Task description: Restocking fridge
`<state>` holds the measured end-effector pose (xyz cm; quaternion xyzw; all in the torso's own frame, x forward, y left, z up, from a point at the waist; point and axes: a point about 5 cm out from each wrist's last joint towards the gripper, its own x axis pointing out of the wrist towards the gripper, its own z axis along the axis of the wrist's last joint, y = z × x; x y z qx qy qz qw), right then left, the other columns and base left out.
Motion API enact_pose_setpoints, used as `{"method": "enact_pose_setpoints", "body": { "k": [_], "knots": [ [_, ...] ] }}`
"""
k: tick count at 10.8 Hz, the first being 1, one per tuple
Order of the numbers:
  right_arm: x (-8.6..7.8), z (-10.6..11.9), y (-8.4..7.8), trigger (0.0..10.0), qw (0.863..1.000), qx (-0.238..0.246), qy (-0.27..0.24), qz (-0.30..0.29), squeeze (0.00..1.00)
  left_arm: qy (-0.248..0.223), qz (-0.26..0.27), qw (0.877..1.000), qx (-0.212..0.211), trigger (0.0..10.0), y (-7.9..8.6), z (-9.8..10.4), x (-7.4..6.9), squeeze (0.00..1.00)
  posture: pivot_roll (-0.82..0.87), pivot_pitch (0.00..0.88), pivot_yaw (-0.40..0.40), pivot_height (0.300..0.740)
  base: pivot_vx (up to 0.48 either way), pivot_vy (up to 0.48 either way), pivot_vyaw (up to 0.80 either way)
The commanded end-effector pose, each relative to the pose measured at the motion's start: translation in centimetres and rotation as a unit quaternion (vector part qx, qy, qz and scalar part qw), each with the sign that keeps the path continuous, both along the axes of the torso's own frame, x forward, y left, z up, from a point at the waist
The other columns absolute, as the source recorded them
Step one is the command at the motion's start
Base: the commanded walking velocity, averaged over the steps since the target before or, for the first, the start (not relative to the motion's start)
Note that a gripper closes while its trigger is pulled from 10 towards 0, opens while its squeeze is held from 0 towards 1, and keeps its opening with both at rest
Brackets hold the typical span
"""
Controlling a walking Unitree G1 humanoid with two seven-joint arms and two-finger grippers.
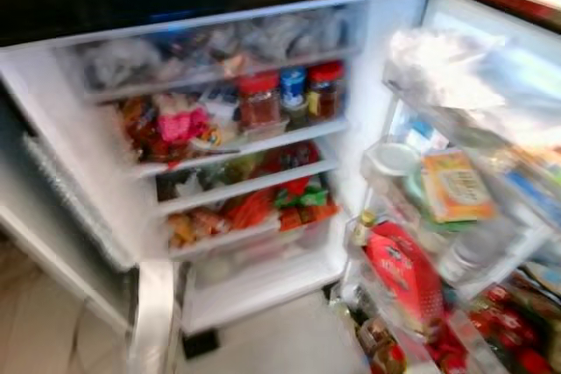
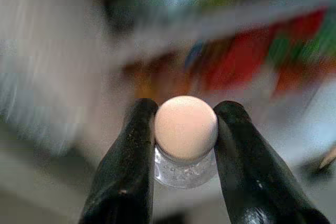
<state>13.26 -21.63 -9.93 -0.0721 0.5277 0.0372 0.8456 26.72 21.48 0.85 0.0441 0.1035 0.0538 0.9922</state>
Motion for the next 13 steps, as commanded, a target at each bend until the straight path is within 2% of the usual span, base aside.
{"method": "enact_pose_setpoints", "body": {
  "k": [1, 4, 6, 7, 9, 10, 13],
  "knots": [
    [-0.9, -0.3, -0.3, 10.0, 1.0, -0.003, 0.018, -0.004, 0.0, 0.055, 0.003, 0.998, -0.022, 10.0, 0.1, -2.4, -2.4, 0.0, -0.05, 0.0, 0.011, 0.74, 0.0, 0.0, 0.0],
    [-0.8, -0.2, -0.4, 10.0, 1.0, -0.007, 0.019, 0.002, 0.0, -0.004, -0.014, 0.999, -0.031, 10.0, -0.8, -1.4, -2.9, 0.0, -0.05, 0.0, 0.008, 0.74, 0.0, 0.0, 0.0],
    [-0.8, -0.2, -0.5, 10.0, 1.0, -0.011, 0.024, 0.013, 0.0, -0.015, -0.021, 0.998, -0.064, 10.0, -1.5, -1.1, -4.0, 0.0, -0.04, 0.0, -0.005, 0.74, 0.0, 0.0, 0.0],
    [-0.7, -0.2, -0.6, 10.0, 0.999, -0.013, 0.024, 0.016, 0.0, -0.023, -0.032, 0.997, -0.063, 10.0, -1.7, -0.8, -4.0, 0.0, -0.03, 0.0, -0.01, 0.74, 0.0, 0.0, 0.0],
    [-0.6, -0.1, -0.5, 10.0, 0.999, -0.019, 0.029, 0.032, 0.0, -0.036, -0.035, 0.996, -0.079, 10.0, -1.5, 0.4, -2.6, 0.0, -0.03, 0.0, -0.009, 0.74, 0.0, 0.0, 0.0],
    [-0.5, -0.1, -0.5, 10.0, 0.999, -0.023, 0.03, 0.039, 0.0, -0.038, -0.028, 0.994, -0.094, 10.0, -1.5, 0.7, -2.3, 0.0, -0.03, 0.0, -0.007, 0.74, 0.0, 0.0, 0.0],
    [-0.7, -0.2, -0.3, 10.0, 0.998, -0.028, 0.036, 0.041, 0.0, -0.037, -0.028, 0.996, -0.082, 10.0, -1.1, 1.2, -2.1, 0.0, -0.05, 0.0, 0.014, 0.727, 0.0, 0.0, 0.0]
  ]
}}
